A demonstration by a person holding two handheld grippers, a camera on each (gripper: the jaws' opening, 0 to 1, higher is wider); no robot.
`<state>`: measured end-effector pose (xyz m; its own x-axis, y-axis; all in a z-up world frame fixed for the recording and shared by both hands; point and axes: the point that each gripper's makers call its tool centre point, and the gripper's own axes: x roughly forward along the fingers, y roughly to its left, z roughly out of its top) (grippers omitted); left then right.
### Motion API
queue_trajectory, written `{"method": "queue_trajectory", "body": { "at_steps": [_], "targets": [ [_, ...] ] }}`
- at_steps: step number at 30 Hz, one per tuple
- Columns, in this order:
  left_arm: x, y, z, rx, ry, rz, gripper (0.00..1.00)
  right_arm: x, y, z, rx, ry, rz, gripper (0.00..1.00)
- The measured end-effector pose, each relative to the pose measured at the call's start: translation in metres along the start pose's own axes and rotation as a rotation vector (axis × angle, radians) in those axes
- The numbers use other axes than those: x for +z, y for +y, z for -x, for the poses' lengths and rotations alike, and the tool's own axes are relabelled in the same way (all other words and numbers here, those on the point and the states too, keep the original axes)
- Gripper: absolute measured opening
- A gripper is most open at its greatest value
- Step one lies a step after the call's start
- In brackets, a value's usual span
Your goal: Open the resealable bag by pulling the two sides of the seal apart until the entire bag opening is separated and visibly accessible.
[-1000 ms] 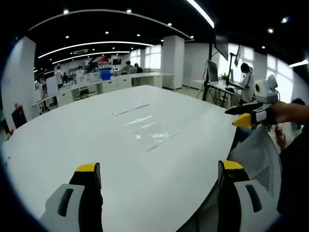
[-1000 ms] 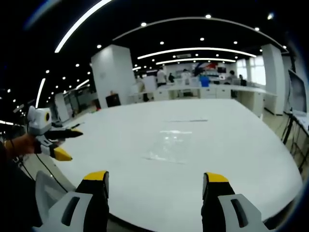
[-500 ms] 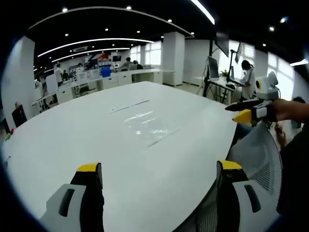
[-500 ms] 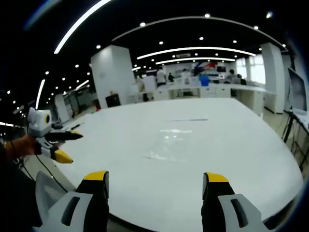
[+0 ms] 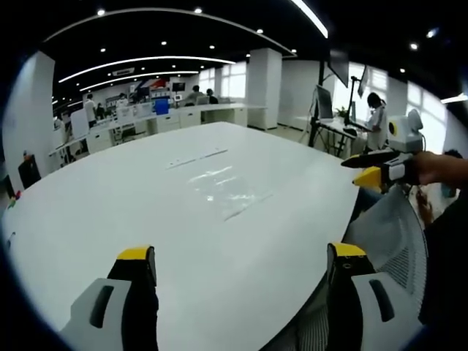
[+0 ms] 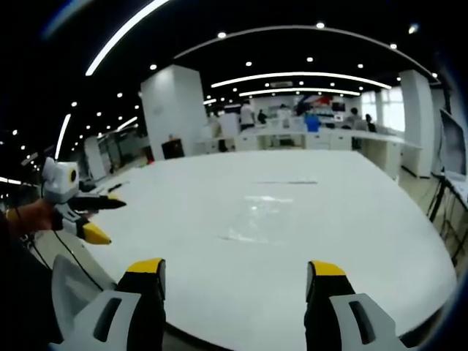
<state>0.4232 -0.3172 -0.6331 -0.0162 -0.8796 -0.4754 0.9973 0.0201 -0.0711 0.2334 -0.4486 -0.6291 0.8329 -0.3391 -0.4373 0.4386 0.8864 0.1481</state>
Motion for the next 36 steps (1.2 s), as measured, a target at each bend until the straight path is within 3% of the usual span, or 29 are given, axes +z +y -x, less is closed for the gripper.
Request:
{"method": "queue_trajectory", "body": {
  "at_steps": [36],
  "targets": [
    [-0.007,0.003,-0.008,-0.013,0.03,0.009,0.91,0.001,0.002,-0.012,0.025,0.015,0.002,0.75]
  ]
}}
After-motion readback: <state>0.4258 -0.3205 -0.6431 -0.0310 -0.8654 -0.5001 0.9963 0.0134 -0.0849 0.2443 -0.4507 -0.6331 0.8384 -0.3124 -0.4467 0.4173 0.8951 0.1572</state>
